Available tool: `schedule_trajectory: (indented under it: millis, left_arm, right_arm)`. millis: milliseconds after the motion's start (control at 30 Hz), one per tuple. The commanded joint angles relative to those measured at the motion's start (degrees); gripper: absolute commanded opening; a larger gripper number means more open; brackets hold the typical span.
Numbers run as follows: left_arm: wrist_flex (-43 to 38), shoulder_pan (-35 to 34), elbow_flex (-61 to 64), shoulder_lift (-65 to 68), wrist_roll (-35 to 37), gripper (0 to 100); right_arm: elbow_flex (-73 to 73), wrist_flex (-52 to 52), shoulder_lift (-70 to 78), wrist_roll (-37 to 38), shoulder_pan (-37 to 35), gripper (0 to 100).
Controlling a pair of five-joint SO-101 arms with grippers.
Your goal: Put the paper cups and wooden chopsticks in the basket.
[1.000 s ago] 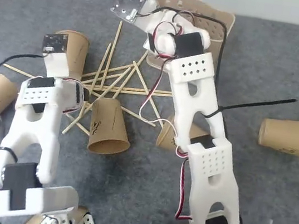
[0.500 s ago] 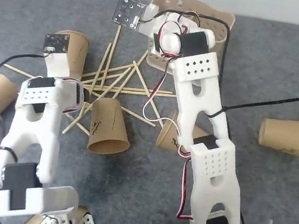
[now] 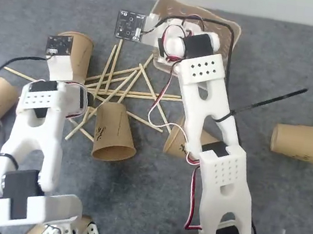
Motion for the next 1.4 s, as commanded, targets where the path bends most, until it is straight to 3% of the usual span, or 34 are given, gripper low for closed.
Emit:
schedule_trajectory:
  millis: [0,400,800,1167,1367]
  left_arm:
    - [-1.14,0.35,-0.31,-3.08,-0.62,22]
    - [-1.14,0.35,-0.31,-2.81,-0.62,22]
    - [-1.14,0.35,-0.31,-2.81,-0.62,22]
    - [-1.14,0.35,-0.31,-2.73,-0.62,22]
    - [-1.23,0.35,-0.31,-2.73,-0.62,22]
  right_arm:
    - [-2.46,4.53,-1.98,1.32,1.54,0.8]
    - [-21.10,23.25,-1.98,6.68,-0.22,0.8]
    - [-21.63,23.25,-1.45,6.86,0.04,0.8]
    - [-17.67,23.25,-1.54,9.05,7.69,0.8]
    - [-14.59,23.25,-1.45,9.05,6.64,0.8]
